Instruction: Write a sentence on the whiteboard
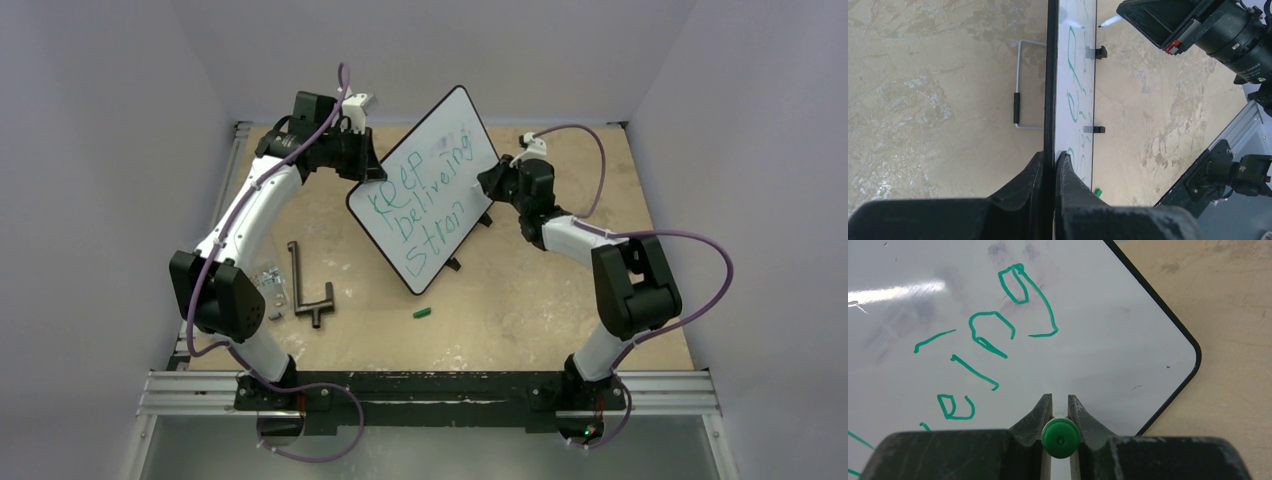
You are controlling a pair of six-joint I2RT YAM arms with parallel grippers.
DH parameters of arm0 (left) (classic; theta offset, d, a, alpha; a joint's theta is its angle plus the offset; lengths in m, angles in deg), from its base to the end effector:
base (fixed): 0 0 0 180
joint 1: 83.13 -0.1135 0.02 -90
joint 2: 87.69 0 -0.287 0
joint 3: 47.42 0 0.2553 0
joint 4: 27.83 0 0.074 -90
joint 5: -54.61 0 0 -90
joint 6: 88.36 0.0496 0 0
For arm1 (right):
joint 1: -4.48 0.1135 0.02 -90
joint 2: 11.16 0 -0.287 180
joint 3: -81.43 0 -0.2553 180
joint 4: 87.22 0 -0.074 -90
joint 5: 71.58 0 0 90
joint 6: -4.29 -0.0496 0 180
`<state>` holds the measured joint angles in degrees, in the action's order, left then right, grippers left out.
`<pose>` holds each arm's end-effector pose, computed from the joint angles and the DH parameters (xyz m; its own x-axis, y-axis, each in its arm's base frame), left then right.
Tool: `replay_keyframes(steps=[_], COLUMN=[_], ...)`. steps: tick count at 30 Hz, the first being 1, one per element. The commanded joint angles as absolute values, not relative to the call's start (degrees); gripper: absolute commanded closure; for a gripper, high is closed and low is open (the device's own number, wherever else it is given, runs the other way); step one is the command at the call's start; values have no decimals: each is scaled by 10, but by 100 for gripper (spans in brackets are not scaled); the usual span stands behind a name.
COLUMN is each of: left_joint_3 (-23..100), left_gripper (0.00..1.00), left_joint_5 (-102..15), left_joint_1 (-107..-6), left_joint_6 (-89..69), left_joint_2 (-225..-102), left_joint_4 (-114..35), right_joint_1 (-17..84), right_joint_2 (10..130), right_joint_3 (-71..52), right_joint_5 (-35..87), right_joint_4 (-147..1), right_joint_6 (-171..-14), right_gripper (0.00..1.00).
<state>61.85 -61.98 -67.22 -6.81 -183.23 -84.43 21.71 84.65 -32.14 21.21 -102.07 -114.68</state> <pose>0.3617 -0.1262 0.3792 -0.7296 0.0713 -0.6802 0.4584 0.7891 -0.4089 0.3728 0.1182 0.2428 -0.3747 0.3903 -0.8410 -0.1821 0.8584 0.4795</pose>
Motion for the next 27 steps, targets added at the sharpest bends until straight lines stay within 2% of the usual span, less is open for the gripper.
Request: replay_keyframes(steps=[1,27], left_joint_3=[611,610], left_gripper=[100,100], left_joint_5=[-479,-481], left_joint_1=[-683,-681], left_joint_6=[-15,-15], left_joint_2=[-1819,-1813], left_joint_4=[-863,-863], right_joint_1=[215,215], right_joint_2=[858,882], right_joint_3=[-285,-300], right_joint_5=[230,315], right_joint_4=[-1053,-1081], right_joint_6=[-1155,-1176], right_gripper=[100,100])
